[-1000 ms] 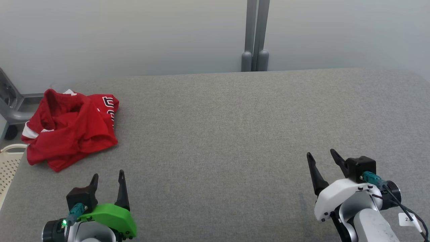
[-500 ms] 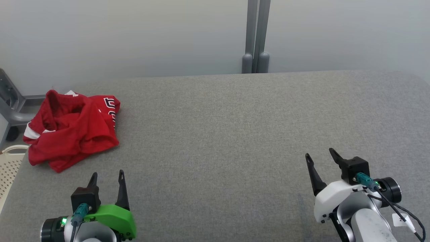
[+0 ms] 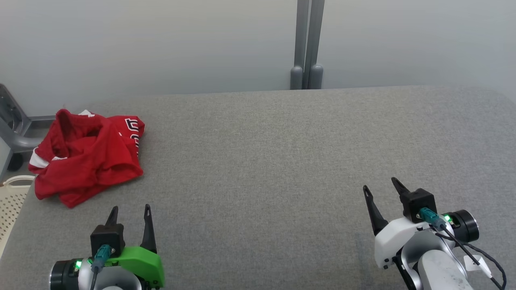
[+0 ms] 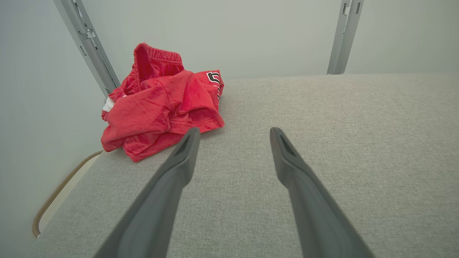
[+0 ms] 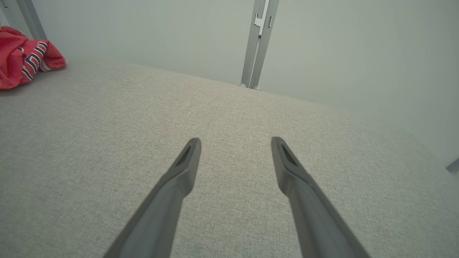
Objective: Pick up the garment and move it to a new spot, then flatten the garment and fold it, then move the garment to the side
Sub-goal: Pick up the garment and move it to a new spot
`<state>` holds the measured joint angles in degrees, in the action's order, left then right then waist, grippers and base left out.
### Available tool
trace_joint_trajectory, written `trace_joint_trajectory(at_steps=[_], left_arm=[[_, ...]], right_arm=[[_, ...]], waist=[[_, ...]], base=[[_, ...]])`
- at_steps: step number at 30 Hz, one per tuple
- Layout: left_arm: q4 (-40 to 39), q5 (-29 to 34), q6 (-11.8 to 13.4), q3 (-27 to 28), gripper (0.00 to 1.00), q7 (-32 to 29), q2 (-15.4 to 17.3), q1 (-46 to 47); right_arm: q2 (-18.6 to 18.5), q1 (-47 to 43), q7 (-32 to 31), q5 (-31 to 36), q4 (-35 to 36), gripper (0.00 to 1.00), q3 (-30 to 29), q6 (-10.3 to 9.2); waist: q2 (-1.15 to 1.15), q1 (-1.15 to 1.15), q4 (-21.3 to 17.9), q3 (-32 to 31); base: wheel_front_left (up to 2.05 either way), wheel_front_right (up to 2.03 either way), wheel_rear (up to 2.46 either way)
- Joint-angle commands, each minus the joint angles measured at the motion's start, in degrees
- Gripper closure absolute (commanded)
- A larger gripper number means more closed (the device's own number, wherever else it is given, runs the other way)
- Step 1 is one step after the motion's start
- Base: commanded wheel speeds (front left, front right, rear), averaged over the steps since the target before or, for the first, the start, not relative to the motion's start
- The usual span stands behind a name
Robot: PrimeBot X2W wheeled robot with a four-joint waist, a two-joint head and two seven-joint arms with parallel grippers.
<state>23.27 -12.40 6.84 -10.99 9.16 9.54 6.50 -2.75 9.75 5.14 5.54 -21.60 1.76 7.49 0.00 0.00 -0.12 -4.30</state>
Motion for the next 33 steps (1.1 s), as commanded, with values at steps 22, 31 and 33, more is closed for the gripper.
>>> trace_joint_trajectory(at_steps=[22, 31, 33], left_arm=[[-1.03, -3.98, -1.72, -0.13, 0.0, -0.23, 0.36, -1.23], [-2.68, -4.98, -1.91, -0.22, 0.0, -0.8, 0.96, -1.68], [-2.92, -4.96, -1.82, -0.16, 0.0, -0.97, 1.36, -1.77]], right_arm=[[-0.21, -2.63, 2.17, -4.17, -0.38, 0.0, -2.38, 0.0], [-0.22, -2.43, 4.53, -11.0, -3.01, 0.0, -1.78, 0.0], [-0.23, -2.13, 4.99, -11.5, -3.63, 0.0, -1.66, 0.0]], waist=[[0.0, 0.0, 10.69, -0.94], [0.0, 0.0, 17.7, -0.84], [0.0, 0.0, 19.16, -0.8]], base=[[0.0, 0.0, 0.0], [0.0, 0.0, 0.0], [0.0, 0.0, 0.0]])
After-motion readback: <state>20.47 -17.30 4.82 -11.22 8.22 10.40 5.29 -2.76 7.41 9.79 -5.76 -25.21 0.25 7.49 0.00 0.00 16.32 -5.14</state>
